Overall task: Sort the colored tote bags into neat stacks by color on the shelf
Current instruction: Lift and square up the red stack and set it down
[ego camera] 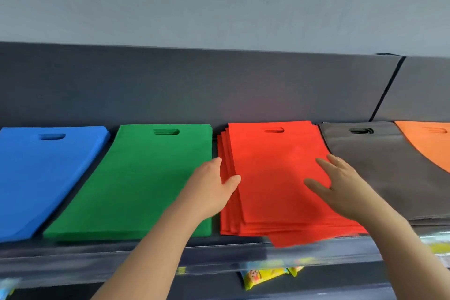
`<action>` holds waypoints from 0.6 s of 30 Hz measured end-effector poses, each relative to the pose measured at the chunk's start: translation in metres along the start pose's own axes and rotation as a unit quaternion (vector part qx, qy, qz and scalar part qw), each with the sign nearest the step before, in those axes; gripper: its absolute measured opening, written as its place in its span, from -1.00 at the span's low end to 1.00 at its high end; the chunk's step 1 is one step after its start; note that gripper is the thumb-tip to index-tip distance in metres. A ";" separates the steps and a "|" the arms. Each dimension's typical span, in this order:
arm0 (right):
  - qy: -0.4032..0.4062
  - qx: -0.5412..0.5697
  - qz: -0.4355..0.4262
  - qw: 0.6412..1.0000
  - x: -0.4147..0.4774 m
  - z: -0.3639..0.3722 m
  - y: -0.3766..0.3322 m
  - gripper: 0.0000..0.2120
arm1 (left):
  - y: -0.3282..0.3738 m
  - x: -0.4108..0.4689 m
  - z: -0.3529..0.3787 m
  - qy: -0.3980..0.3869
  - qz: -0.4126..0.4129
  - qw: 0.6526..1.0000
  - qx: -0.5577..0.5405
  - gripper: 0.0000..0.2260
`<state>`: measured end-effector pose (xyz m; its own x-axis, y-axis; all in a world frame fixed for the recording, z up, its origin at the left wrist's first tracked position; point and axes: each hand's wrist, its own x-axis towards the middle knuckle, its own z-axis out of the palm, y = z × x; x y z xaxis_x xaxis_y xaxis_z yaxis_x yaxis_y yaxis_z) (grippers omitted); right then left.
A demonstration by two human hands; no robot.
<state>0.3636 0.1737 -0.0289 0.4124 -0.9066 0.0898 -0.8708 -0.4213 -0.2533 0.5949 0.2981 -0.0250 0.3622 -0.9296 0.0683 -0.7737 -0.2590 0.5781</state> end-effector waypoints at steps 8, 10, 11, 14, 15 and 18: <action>-0.073 -0.017 -0.032 0.997 0.031 0.026 0.046 -0.27 | 0.027 0.062 0.043 -0.005 -0.167 0.986 0.017 -0.41; -0.056 -0.016 -0.043 0.997 0.031 0.029 0.050 -0.29 | 0.034 0.070 0.044 0.014 -0.191 0.981 0.006 -0.42; -0.048 -0.014 -0.046 0.998 0.032 0.031 0.052 -0.29 | 0.037 0.074 0.044 0.023 -0.202 0.979 -0.015 -0.47; -0.041 0.006 -0.048 0.998 0.033 0.034 0.056 -0.28 | 0.040 0.085 0.046 0.032 -0.216 0.972 -0.084 -0.55; -0.039 0.012 -0.046 0.998 0.033 0.035 0.057 -0.26 | 0.039 0.089 0.047 0.032 -0.220 0.970 -0.094 -0.50; -0.030 0.020 -0.041 0.998 0.032 0.038 0.059 -0.16 | 0.036 0.095 0.055 0.055 -0.232 0.963 -0.123 -0.24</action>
<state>0.3361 0.1205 -0.0776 0.4991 -0.8648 0.0541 -0.8220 -0.4923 -0.2863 0.5726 0.1865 -0.0419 0.7031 -0.6915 -0.1658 -0.3732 -0.5573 0.7417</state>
